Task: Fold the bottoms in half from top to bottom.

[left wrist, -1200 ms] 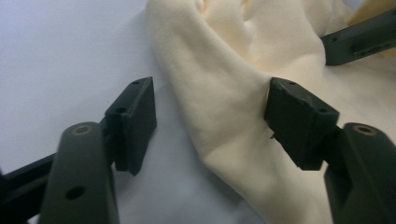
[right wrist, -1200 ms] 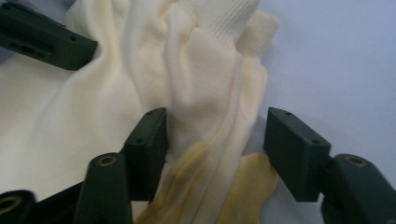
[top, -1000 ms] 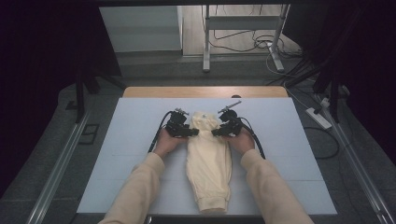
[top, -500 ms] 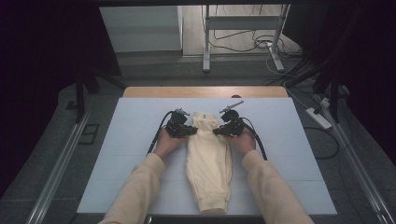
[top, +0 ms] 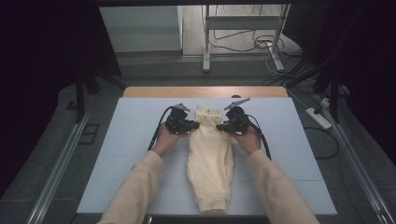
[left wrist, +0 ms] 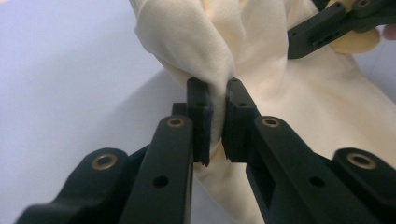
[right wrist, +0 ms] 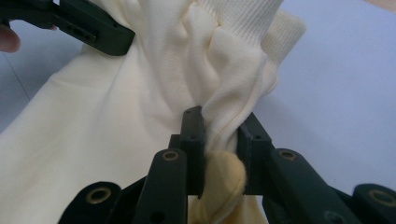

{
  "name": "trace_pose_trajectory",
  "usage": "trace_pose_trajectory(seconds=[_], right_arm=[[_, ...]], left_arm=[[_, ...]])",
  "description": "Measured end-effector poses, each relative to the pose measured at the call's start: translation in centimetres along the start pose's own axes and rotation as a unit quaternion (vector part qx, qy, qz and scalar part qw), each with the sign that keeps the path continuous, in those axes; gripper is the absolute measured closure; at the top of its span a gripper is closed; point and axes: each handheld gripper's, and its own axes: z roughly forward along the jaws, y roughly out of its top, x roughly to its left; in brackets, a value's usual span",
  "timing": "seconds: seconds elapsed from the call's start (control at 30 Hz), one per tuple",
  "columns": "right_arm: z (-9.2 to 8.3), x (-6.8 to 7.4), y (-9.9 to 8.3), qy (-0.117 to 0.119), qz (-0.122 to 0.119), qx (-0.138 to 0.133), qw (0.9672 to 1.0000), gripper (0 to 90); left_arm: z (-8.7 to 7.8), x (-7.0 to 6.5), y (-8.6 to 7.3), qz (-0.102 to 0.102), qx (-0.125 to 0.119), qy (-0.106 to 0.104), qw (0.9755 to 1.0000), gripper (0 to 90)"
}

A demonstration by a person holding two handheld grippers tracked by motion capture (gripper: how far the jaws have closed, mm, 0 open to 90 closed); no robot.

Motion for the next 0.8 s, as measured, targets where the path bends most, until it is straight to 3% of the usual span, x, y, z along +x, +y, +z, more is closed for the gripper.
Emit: trace_pose_trajectory(seconds=[0.3, 0.8], right_arm=[[-1.1, 0.1, 0.7, -0.016, -0.006, -0.02, 0.9997, 74.9], [-2.9, 0.1, 2.0, -0.028, -0.015, -0.054, 0.9981, 74.9]], left_arm=[[-1.4, -0.4, 1.4, 0.016, -0.017, 0.0, 0.9997, 82.1], [-2.9, -0.4, 3.0, 0.022, -0.038, 0.002, 0.999, 82.2]])
